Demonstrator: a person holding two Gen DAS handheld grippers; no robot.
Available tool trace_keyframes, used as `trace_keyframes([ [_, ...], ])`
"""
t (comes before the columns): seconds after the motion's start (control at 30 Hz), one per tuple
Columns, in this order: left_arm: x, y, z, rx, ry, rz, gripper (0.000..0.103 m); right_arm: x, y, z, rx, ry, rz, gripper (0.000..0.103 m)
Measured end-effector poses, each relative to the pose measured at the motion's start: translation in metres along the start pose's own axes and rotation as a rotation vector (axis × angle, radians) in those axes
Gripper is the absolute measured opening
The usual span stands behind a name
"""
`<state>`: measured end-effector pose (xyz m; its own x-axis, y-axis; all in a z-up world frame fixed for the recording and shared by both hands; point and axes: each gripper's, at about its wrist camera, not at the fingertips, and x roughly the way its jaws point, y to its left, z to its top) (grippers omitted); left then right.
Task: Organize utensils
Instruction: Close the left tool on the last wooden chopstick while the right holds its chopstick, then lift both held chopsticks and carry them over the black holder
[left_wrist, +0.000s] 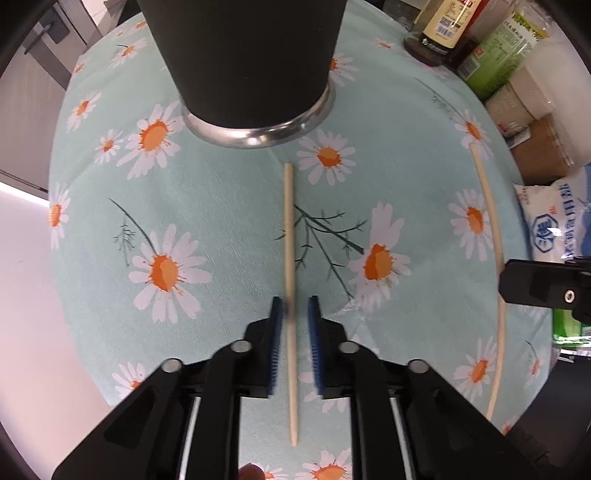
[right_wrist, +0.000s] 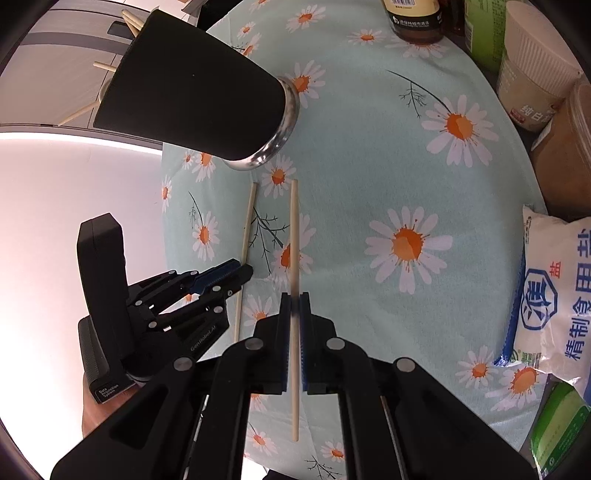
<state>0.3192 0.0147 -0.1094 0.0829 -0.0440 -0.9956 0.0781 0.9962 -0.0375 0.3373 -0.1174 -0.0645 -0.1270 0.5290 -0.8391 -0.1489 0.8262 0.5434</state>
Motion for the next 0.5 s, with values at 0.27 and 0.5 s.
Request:
trace_keyframes([
  [0.27,0.001,-0.008,-0.002,-0.019,-0.016,0.039,0.004,0.003,0.002,-0.004,-0.035,0.021,0.001,0.005],
  [0.5,-0.005,0.002,-0.016,-0.051,-0.058,0.002,0.004,0.013,0.016,-0.006,-0.055,0.034,-0.020,0.005],
])
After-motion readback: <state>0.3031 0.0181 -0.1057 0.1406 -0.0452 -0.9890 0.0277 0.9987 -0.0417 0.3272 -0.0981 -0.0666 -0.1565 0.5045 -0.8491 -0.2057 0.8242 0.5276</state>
